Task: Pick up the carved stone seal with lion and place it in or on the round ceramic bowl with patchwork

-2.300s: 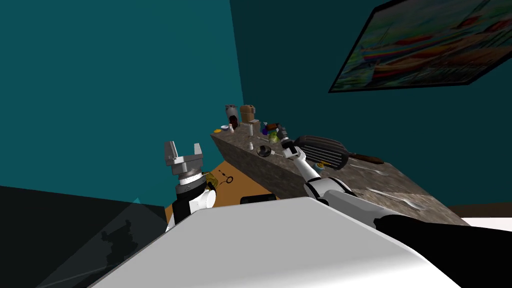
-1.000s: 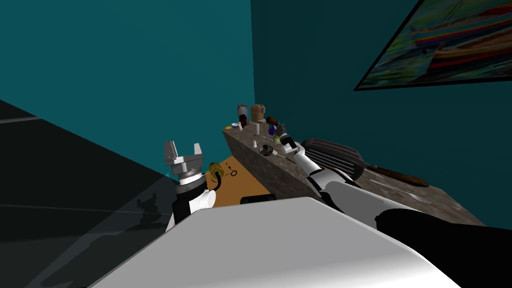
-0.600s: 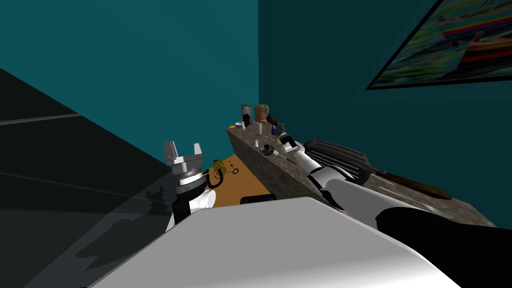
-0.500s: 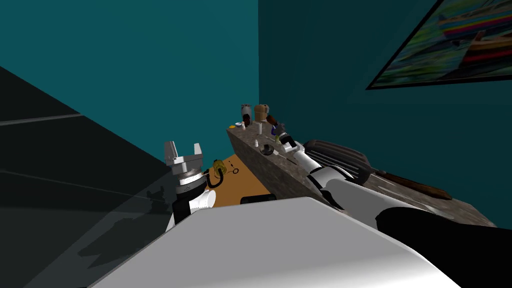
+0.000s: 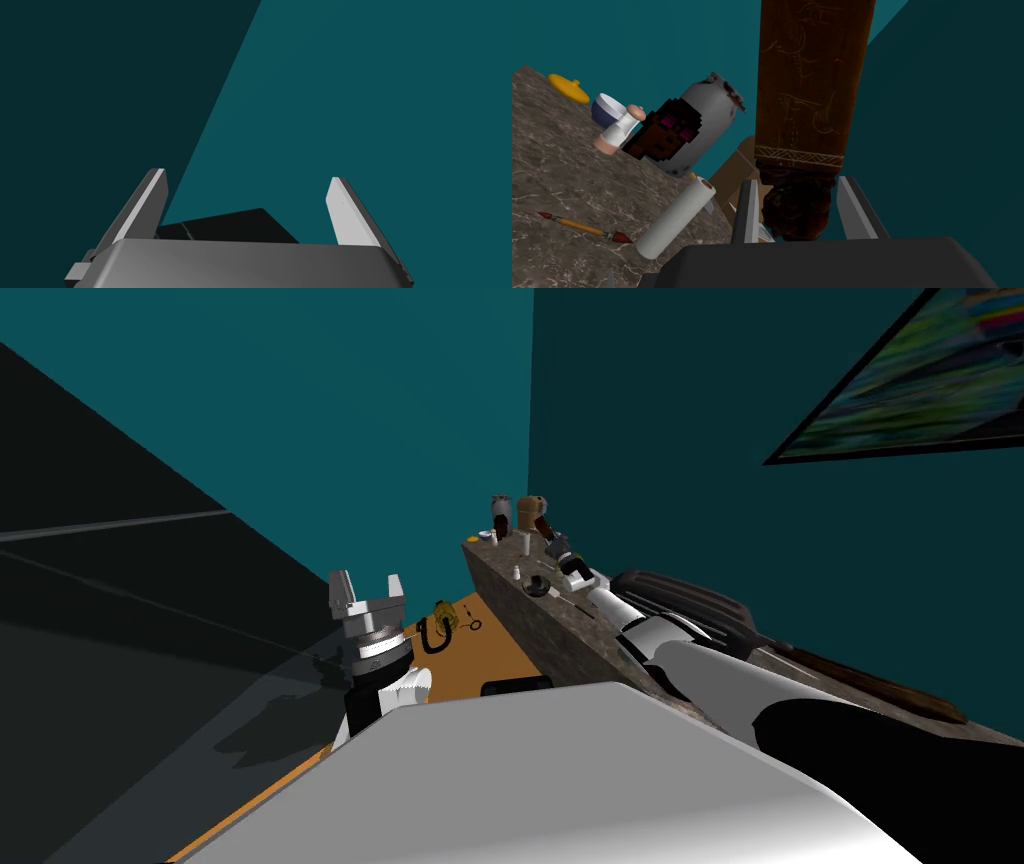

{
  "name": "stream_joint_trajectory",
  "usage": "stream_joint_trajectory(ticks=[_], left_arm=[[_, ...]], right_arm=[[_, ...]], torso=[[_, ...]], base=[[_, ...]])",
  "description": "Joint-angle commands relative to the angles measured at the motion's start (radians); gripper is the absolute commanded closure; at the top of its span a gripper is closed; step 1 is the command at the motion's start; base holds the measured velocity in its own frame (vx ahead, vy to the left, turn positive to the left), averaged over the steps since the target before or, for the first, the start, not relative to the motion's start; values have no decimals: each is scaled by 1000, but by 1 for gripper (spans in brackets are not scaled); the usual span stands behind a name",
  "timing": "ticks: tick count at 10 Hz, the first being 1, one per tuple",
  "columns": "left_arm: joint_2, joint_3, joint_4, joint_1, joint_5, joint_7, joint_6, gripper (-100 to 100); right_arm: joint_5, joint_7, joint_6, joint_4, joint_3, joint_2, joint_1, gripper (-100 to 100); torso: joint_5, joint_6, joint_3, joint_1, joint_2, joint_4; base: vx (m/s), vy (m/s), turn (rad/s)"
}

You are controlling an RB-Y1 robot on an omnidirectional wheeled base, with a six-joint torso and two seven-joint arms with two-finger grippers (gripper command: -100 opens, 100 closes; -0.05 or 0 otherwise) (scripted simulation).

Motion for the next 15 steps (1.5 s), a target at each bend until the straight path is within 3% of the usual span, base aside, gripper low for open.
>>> stream_joint_trajectory(ticks=[1, 2, 4, 5, 7, 8, 10, 11, 13, 14, 15], left_arm=[[0, 0, 0, 0, 0, 0, 0, 0], [0, 0, 0, 0, 0, 0, 0, 0], [0, 0, 0, 0, 0, 0, 0, 0], [0, 0, 0, 0, 0, 0, 0, 0], [0, 0, 0, 0, 0, 0, 0, 0], [0, 0, 0, 0, 0, 0, 0, 0], [0, 0, 0, 0, 0, 0, 0, 0], [0, 0, 0, 0, 0, 0, 0, 0], [0, 0, 0, 0, 0, 0, 0, 0], [0, 0, 0, 0, 0, 0, 0, 0], [0, 0, 0, 0, 0, 0, 0, 0]], right_arm=[[-7, -41, 3, 0, 4, -3, -1, 100], [-50, -75, 15, 16, 39, -21, -16, 100], [-50, -119, 15, 16, 39, -21, -16, 100], [-91, -155, 27, 32, 72, -38, -29, 100], [-91, -195, 27, 32, 72, -38, -29, 100], [-130, -234, 39, 48, 105, -55, -40, 100], [-130, -268, 39, 48, 105, -55, -40, 100], [-166, -308, 50, 64, 136, -70, -49, 100], [-166, -338, 50, 64, 136, -70, -49, 100], [-199, -381, 62, 79, 165, -83, -57, 100], [-199, -405, 62, 79, 165, -83, -57, 100]], torso=[[0, 0, 0, 0, 0, 0], [0, 1, 0, 1, -1, 0], [0, 0, 0, 1, 0, 0], [1, 2, 0, 1, -1, 0], [1, 0, 1, 1, 1, 0], [1, 2, 0, 2, 0, 1], [1, 1, 0, 1, 0, 1], [1, 2, 0, 2, 0, 1], [1, 1, 1, 1, 1, 1], [2, 2, 1, 3, 0, 2], [2, 0, 1, 3, 1, 1]], base=[[-27, -30, 23], [-48, -49, 245], [-44, -50, 86], [-51, -48, 208], [-50, -47, 89], [-47, -60, 217], [-44, -48, 82], [-67, -53, 195], [-45, -41, 89], [-51, -33, 161], [-58, -46, 174]])
